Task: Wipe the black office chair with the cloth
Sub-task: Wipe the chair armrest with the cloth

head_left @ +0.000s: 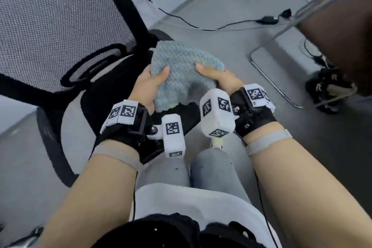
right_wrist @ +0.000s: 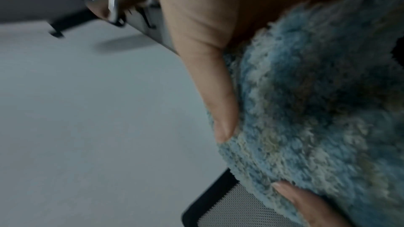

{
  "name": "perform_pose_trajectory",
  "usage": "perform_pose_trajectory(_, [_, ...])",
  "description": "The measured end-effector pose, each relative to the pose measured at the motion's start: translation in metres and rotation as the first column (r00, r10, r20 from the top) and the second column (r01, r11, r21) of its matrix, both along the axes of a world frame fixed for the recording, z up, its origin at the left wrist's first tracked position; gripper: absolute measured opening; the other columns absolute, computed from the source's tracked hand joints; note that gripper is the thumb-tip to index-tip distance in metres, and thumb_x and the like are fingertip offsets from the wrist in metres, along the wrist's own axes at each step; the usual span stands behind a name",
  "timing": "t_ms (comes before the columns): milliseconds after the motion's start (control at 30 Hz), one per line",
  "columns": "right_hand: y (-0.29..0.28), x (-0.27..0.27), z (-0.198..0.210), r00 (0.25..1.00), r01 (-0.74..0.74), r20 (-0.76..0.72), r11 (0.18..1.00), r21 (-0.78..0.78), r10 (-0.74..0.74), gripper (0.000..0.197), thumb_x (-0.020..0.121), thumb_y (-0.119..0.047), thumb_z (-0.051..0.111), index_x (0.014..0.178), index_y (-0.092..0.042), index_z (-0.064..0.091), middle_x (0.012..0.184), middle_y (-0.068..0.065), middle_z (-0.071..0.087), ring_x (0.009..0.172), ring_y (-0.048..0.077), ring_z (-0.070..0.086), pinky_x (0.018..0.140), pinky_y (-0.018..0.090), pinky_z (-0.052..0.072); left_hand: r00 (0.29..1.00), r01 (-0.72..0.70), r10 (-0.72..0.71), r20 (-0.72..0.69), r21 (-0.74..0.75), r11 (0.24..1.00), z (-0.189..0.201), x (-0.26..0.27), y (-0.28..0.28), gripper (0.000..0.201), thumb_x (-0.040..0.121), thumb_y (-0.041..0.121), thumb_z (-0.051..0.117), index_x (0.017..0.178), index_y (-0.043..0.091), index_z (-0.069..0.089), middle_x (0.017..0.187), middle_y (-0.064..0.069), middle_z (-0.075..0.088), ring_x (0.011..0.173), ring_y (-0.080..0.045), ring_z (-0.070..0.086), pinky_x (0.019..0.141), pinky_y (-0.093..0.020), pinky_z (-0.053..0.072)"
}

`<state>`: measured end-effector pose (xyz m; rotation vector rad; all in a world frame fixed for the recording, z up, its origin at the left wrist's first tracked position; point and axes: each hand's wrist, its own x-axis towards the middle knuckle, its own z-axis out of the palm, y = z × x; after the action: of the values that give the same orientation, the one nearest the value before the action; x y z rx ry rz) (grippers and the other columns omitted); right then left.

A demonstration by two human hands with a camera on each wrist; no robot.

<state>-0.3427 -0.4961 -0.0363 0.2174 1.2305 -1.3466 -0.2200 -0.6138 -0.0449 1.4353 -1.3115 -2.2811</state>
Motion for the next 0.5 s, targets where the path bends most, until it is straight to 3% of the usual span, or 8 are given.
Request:
perform_pose_trajectory(67, [-0.021,-0.005,-0.005,0.973,-0.189,0.132,0.982,-0.007,0.188,0.051,0.072,-0.025,0.068,0.117,-0.004,0.058,0.114,0.017,0.066,0.093,0.024,0.065,0.082,0.033,0.056,0.992,-0.125,0.126,-0.028,0.021,0.992,-0.010,0.003,-0.003,0.036,0.088,0.015,0.054,0.123,0.009,0.049,0.113,-0.009,0.066,0.095,-0.021,0.069,0.076,-0.036,0.058])
perform_pose_trajectory(133, [-0.038,-0.007,-0.016,0.930,-0.339,0.154,0.941,0.005,0.334,0.061,0.063,-0.030,0.076,0.117,-0.008,0.058,0.118,0.014,0.065,0.106,0.027,0.062,0.100,0.044,0.046,0.974,-0.217,0.219,-0.056,0.042,0.975,-0.023,0.003,-0.002,0.028,0.089,0.013,0.052,0.116,0.012,0.052,0.104,-0.005,0.067,0.086,-0.016,0.070,0.073,-0.034,0.058])
perform_pose_trajectory(167, [-0.045,-0.009,-0.024,0.913,-0.396,0.122,0.917,0.043,0.389,0.065,0.061,-0.031,0.078,0.118,-0.008,0.056,0.120,0.015,0.063,0.109,0.029,0.061,0.102,0.046,0.044,0.966,-0.249,0.252,-0.062,0.052,0.967,-0.030,0.003,-0.001,0.024,0.089,0.013,0.052,0.112,0.013,0.053,0.103,-0.004,0.067,0.085,-0.015,0.070,0.075,-0.034,0.057])
perform_pose_trajectory(233, [-0.055,-0.013,-0.036,0.905,-0.419,0.108,0.906,0.061,0.412,0.051,0.074,-0.026,0.068,0.119,-0.006,0.055,0.119,0.015,0.064,0.108,0.029,0.061,0.098,0.043,0.047,0.954,-0.291,0.295,-0.058,0.072,0.954,-0.046,0.003,0.001,0.020,0.089,0.013,0.052,0.109,0.015,0.054,0.104,-0.004,0.066,0.089,-0.017,0.068,0.080,-0.036,0.057])
perform_pose_trajectory(300, [-0.060,-0.021,-0.048,0.932,-0.340,0.148,0.940,0.039,0.331,0.033,0.080,-0.019,0.059,0.110,-0.005,0.060,0.105,0.012,0.071,0.097,0.026,0.067,0.087,0.039,0.055,0.949,-0.305,0.310,-0.052,0.086,0.949,-0.063,0.000,-0.001,0.017,0.088,0.016,0.052,0.105,0.016,0.055,0.102,-0.002,0.066,0.087,-0.014,0.068,0.079,-0.034,0.057])
perform_pose_trajectory(367, [-0.067,-0.031,-0.054,0.978,-0.182,0.104,0.983,0.019,0.179,0.028,0.080,-0.015,0.059,0.107,-0.007,0.062,0.095,0.011,0.073,0.085,0.025,0.070,0.069,0.038,0.060,0.954,-0.293,0.297,-0.033,0.080,0.953,-0.079,0.000,-0.002,0.010,0.090,0.020,0.051,0.097,0.021,0.057,0.094,0.004,0.064,0.079,-0.007,0.066,0.071,-0.028,0.056])
perform_pose_trajectory(433, [-0.074,-0.044,-0.059,0.997,0.024,-0.072,0.999,-0.022,-0.025,0.023,0.080,-0.009,0.061,0.102,-0.008,0.063,0.091,0.009,0.072,0.080,0.023,0.071,0.063,0.035,0.059,0.960,-0.281,0.281,0.010,0.087,0.956,-0.092,0.001,-0.002,0.011,0.092,0.025,0.047,0.097,0.027,0.056,0.093,0.008,0.063,0.080,-0.005,0.063,0.068,-0.023,0.053])
perform_pose_trajectory(500, [-0.081,-0.058,-0.064,0.925,0.210,-0.285,0.964,-0.162,-0.249,0.020,0.078,0.005,0.059,0.093,-0.009,0.061,0.080,0.002,0.073,0.075,0.016,0.071,0.063,0.030,0.058,0.957,-0.291,0.287,0.047,0.095,0.952,-0.102,0.000,0.000,0.013,0.093,0.026,0.044,0.101,0.027,0.055,0.096,0.008,0.065,0.086,-0.006,0.063,0.072,-0.022,0.052])
